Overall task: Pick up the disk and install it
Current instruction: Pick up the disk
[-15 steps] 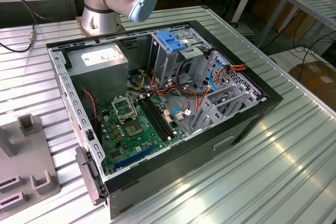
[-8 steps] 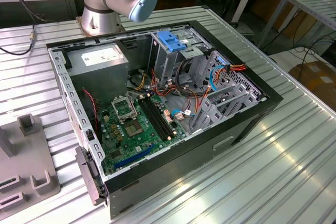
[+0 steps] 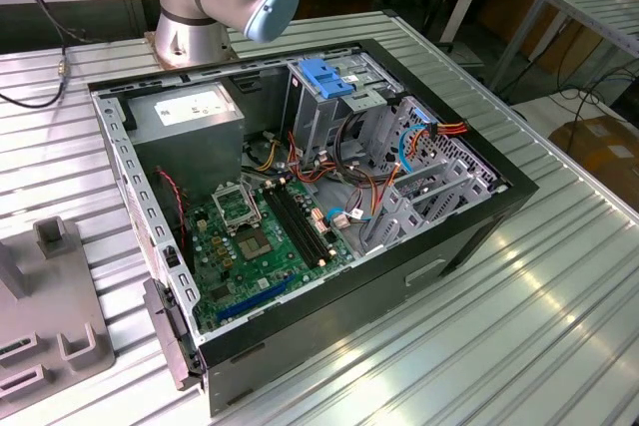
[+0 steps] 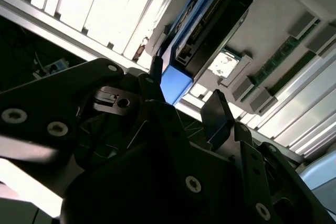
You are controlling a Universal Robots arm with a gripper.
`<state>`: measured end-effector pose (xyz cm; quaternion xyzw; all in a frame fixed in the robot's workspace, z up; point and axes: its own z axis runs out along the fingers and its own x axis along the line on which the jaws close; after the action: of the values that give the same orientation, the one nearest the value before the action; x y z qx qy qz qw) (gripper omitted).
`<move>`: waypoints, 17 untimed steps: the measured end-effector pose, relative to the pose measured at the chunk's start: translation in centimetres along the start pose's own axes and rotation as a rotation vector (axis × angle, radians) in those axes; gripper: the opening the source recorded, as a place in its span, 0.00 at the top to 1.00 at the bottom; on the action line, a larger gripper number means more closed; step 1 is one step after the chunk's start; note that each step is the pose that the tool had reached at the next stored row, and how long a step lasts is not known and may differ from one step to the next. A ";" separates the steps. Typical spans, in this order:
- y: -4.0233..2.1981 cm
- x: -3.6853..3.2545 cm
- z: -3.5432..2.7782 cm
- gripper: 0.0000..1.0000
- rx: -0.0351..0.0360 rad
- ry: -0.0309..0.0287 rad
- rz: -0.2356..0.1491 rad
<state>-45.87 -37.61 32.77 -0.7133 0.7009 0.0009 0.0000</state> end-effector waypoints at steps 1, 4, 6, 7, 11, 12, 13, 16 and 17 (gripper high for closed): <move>0.04 -0.01 0.13 0.43 0.0012 -0.0001 0.000; 0.17 -0.07 0.65 0.43 0.0043 0.0000 0.000; 0.23 -0.14 0.99 0.43 0.0052 0.0001 0.000; 0.26 -0.18 1.14 0.43 0.0055 0.0001 0.000; 0.42 -0.28 1.92 0.43 0.0059 0.0001 0.000; 0.43 -0.30 2.10 0.43 0.0059 0.0001 0.000; 0.43 -0.40 2.40 0.43 0.0059 0.0002 0.000; 0.42 -0.58 2.98 0.43 0.0060 0.0000 0.000; 0.42 -0.58 3.04 0.43 0.0058 0.0002 0.000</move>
<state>-46.31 -37.03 29.74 -0.7133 0.7008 -0.0012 0.0020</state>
